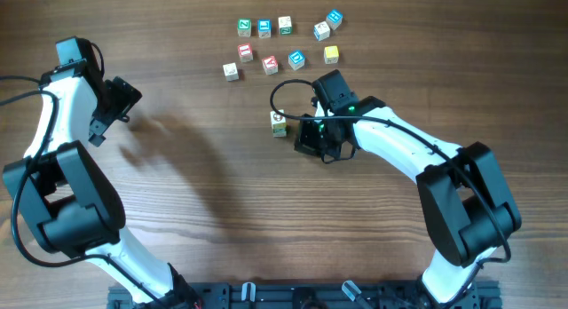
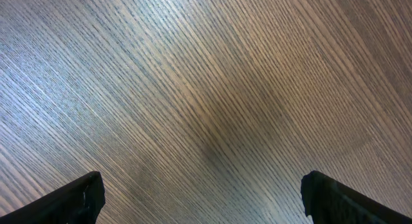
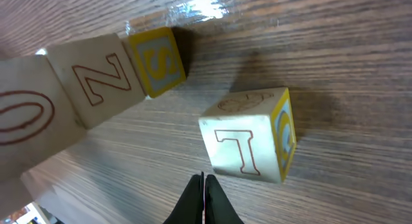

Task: Form a tower

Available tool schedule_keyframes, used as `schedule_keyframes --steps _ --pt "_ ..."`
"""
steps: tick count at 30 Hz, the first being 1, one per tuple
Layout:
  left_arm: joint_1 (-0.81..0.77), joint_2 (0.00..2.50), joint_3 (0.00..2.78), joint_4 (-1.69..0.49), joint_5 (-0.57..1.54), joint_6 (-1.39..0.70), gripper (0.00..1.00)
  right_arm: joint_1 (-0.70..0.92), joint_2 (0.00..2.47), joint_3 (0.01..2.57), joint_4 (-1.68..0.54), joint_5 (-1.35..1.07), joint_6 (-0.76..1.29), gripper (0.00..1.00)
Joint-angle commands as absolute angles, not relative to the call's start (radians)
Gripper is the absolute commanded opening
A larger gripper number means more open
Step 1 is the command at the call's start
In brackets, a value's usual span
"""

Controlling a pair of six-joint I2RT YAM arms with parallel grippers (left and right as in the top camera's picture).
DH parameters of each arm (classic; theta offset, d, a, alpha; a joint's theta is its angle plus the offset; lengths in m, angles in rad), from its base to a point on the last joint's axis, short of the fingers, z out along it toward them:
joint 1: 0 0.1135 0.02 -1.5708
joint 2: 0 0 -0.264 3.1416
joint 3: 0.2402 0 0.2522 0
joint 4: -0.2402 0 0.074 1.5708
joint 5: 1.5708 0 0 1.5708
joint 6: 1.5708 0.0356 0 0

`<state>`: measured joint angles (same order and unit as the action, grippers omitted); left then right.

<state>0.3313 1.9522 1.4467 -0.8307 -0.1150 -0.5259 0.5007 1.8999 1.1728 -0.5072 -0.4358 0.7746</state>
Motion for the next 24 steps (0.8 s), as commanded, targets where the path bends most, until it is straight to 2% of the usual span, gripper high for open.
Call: schedule_keyframes --steps 1,16,24 --pt "0.335 1.932 1.457 -0.831 -0.125 -0.529 1.00 0.511 1.932 1.169 -0.502 -0.415 0.785 0.04" --pt "0.335 1.932 1.457 -0.831 -0.125 -0.529 1.00 0.487 1.932 1.169 -0.483 -0.349 0.845 0.04" --pt "0.335 1.932 1.457 -0.831 -0.125 -0.529 1.00 0.403 1.932 1.169 -0.479 -0.336 0.837 0.04"
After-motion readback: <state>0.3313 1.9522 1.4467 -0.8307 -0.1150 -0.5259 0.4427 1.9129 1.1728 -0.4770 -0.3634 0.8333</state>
